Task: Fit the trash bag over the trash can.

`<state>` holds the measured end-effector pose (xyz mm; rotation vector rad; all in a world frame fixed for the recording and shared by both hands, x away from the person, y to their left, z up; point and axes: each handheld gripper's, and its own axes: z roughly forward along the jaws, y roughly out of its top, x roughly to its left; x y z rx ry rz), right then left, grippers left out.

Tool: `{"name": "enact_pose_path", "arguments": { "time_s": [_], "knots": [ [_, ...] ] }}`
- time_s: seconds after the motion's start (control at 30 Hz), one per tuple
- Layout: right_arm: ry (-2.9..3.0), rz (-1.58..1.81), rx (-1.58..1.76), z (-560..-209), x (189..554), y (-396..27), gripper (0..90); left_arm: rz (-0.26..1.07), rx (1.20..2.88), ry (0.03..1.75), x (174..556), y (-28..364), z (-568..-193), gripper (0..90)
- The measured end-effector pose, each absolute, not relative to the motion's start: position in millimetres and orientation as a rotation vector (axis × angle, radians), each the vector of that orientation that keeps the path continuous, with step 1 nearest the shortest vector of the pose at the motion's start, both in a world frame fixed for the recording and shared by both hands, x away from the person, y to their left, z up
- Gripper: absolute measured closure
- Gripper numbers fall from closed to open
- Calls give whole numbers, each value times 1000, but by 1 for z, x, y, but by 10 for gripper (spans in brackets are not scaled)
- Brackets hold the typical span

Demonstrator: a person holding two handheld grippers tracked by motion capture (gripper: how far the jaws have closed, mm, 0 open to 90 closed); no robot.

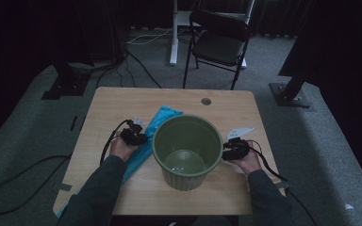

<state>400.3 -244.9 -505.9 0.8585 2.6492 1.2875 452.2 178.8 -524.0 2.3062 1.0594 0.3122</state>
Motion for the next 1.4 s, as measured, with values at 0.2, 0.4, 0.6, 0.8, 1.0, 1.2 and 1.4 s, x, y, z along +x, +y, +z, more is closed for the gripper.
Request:
{"name": "enact_pose_path", "arguments": {
  "time_s": [0.2, 0.4, 0.6, 0.8, 1.0, 1.2, 1.4],
  "knots": [
    [2643, 1295, 860, -505, 400, -246, 560, 275, 2296, 1060, 446, 192, -522, 894],
    [2648, 1298, 859, -505, 398, -245, 560, 287, 2245, 1042, 438, 207, -503, 894],
    [2646, 1302, 848, -503, 397, -244, 560, 321, 2181, 980, 428, 219, -475, 894],
    [2652, 1303, 841, -503, 397, -242, 560, 332, 2151, 917, 422, 220, -457, 894],
    [2648, 1312, 847, -502, 396, -244, 560, 335, 2123, 844, 415, 219, -440, 895],
    [2648, 1313, 843, -502, 396, -244, 560, 354, 2115, 793, 409, 221, -425, 894],
    [2650, 1312, 840, -502, 396, -243, 560, 359, 2089, 764, 405, 225, -412, 894]
  ]
}}
